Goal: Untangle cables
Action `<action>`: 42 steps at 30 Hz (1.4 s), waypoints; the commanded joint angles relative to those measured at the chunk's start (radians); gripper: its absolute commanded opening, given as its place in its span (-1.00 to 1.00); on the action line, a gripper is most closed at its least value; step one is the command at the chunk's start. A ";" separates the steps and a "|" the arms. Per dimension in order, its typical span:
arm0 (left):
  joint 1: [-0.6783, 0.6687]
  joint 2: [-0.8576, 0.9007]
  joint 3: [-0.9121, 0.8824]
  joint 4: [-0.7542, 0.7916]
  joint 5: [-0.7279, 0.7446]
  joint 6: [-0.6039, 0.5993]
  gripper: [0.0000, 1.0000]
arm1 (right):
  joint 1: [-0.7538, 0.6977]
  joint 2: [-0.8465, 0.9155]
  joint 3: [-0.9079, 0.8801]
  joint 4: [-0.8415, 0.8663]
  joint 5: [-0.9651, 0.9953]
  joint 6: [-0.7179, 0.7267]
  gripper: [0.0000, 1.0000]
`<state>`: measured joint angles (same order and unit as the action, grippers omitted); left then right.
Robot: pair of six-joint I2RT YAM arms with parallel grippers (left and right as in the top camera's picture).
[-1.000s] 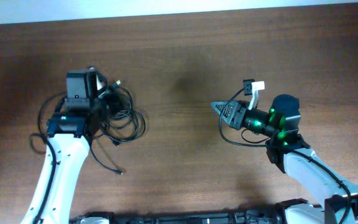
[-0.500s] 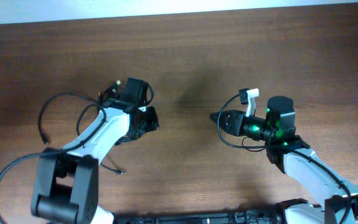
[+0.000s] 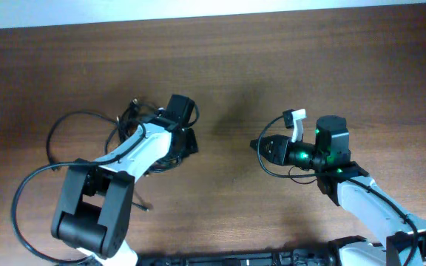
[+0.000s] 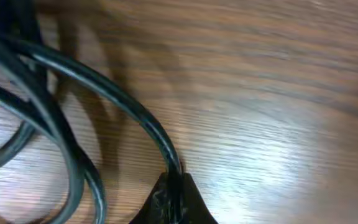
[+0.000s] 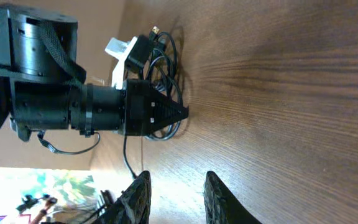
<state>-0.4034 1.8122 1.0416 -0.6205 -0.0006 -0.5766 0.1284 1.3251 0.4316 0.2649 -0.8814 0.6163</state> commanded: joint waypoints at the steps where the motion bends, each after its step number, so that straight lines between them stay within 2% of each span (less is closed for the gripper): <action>1: -0.013 -0.083 0.179 -0.039 0.147 0.002 -1.00 | -0.006 -0.006 -0.005 0.002 -0.037 -0.036 -0.39; 3: -0.013 -0.200 0.286 -0.074 0.132 0.010 -1.00 | -0.006 -0.006 -0.005 0.000 -0.061 -0.036 -0.13; 6: -0.011 -0.381 0.323 -0.061 0.133 0.013 -1.00 | 0.000 -0.006 -0.005 0.001 -0.065 -0.011 0.22; 8: -0.015 -0.469 0.323 -0.040 0.159 0.013 -1.00 | 0.058 -0.006 -0.005 0.012 0.011 0.086 0.62; 9: -0.015 -0.498 0.323 0.024 0.212 0.032 -1.00 | 0.117 -0.005 -0.005 0.104 0.066 0.203 0.93; 11: -0.015 -0.509 0.323 0.037 0.261 0.100 -1.00 | 0.162 -0.005 -0.005 0.324 0.096 0.327 0.95; 12: -0.016 -0.509 0.323 0.044 0.317 0.104 -1.00 | 0.204 -0.005 -0.005 0.403 0.187 0.370 0.95; 14: -0.016 -0.509 0.323 0.056 0.393 0.111 -1.00 | 0.268 -0.005 0.008 0.407 0.301 0.370 0.95; 16: -0.016 -0.509 0.323 0.074 0.514 0.169 -1.00 | 0.297 -0.003 0.063 0.405 0.342 0.370 0.95; 19: -0.016 -0.509 0.323 0.082 0.546 0.183 -1.00 | 0.297 0.000 0.132 0.405 0.354 0.370 0.95; 21: -0.016 -0.509 0.323 0.132 0.637 0.183 -1.00 | 0.297 0.032 0.142 0.404 0.385 0.379 0.95; 22: -0.016 -0.509 0.323 0.168 0.682 0.182 -1.00 | 0.297 0.077 0.142 0.401 0.386 0.396 0.93; 23: -0.016 -0.510 0.323 0.212 0.717 0.182 -1.00 | 0.297 0.135 0.142 0.401 0.386 0.395 0.72; 24: -0.016 -0.512 0.323 0.232 0.716 0.182 -1.00 | 0.297 0.178 0.142 0.401 0.385 0.395 0.36; 26: -0.011 -0.529 0.323 0.269 0.711 0.191 -1.00 | 0.295 0.240 0.142 0.396 0.385 0.391 -0.56; 27: 0.020 -0.554 0.323 0.275 0.693 0.216 -1.00 | 0.260 0.240 0.142 0.355 0.367 0.348 -0.92; 28: 0.070 -0.586 0.323 0.271 0.661 0.216 -1.00 | 0.217 0.238 0.142 0.333 0.332 0.304 -0.92; 29: 0.165 -0.639 0.323 0.272 0.621 0.216 -1.00 | 0.105 0.231 0.142 0.266 0.235 0.254 -0.92; 30: 0.330 -0.719 0.323 0.272 0.528 0.216 -1.00 | -0.040 0.228 0.142 0.200 0.118 0.184 -0.92; 31: 0.430 -0.762 0.323 0.272 0.464 0.216 -1.00 | -0.158 0.228 0.142 0.151 0.068 0.148 -0.92; 35: 0.773 -0.820 0.323 0.306 0.281 0.215 -1.00 | -0.529 0.228 0.142 0.097 -0.009 0.120 -0.92; 37: 0.889 -0.802 0.323 0.341 0.218 0.211 -1.00 | -0.666 0.228 0.142 0.035 -0.009 0.095 -0.92; 40: 0.958 -0.752 0.323 0.344 0.104 0.172 -1.00 | -0.684 0.228 0.142 -0.130 -0.002 -0.062 -0.92; 42: 0.959 -0.710 0.323 0.340 0.105 0.174 -1.00 | -0.684 0.228 0.142 -0.224 0.002 -0.110 -0.91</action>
<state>0.5472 1.0550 1.3460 -0.2825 0.1619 -0.3889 -0.5575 1.5513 0.5793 0.0898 -0.8875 0.5968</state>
